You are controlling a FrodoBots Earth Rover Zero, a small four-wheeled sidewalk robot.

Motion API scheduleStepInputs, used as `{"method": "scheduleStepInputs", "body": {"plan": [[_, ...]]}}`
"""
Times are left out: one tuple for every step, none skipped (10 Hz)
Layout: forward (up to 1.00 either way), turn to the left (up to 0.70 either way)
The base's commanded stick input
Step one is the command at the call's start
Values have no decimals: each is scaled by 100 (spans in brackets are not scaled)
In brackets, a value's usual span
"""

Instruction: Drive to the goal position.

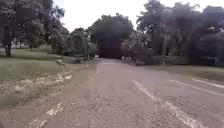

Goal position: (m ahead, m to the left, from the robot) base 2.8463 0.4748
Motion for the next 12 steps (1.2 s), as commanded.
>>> {"method": "scheduleStepInputs", "body": {"plan": [[70, 0], [70, 0], [70, 0], [70, 0], [70, 0], [70, 0], [70, 0], [70, 0], [70, 0], [70, 0], [70, 0], [70, 0]]}}
